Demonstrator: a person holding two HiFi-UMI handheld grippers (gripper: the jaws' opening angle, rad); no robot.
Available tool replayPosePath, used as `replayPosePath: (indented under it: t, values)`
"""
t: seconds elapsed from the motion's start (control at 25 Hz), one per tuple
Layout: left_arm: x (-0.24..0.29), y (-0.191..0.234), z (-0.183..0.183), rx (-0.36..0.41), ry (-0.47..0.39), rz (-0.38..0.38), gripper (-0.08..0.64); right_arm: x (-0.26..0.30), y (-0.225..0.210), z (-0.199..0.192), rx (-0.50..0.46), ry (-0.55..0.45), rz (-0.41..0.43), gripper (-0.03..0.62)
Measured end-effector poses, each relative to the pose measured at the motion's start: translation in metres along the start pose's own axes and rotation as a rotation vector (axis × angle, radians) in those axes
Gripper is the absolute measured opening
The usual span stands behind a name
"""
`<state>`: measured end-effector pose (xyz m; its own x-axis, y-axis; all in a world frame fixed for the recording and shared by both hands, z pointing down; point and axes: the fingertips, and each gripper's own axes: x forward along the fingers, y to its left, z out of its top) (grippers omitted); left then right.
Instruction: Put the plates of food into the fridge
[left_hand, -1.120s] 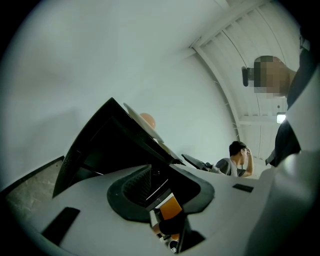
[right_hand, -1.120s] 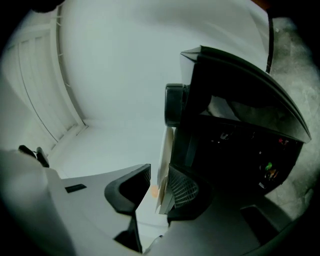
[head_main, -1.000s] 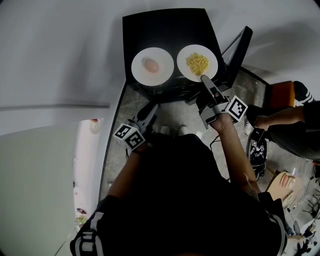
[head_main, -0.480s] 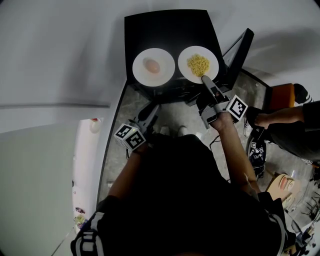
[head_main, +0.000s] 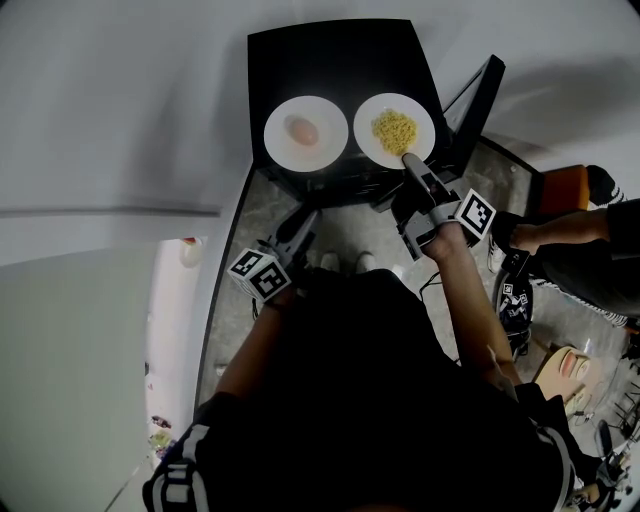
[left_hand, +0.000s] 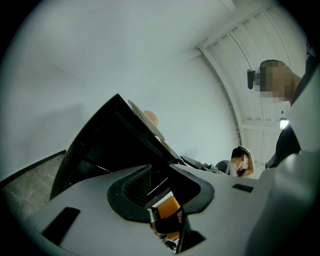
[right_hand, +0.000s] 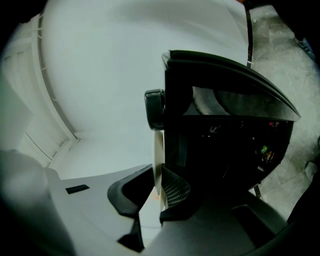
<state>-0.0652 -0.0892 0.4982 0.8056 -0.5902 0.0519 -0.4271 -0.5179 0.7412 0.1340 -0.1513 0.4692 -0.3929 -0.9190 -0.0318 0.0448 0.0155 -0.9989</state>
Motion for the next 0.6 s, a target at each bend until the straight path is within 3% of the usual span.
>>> replayPosePath:
  t: [0.6]
  values:
    - [-0.005, -0.008, -0.009, 0.009, 0.011, -0.009, 0.101, -0.019, 0.006, -0.01, -0.036, 0.025, -0.011, 0.057]
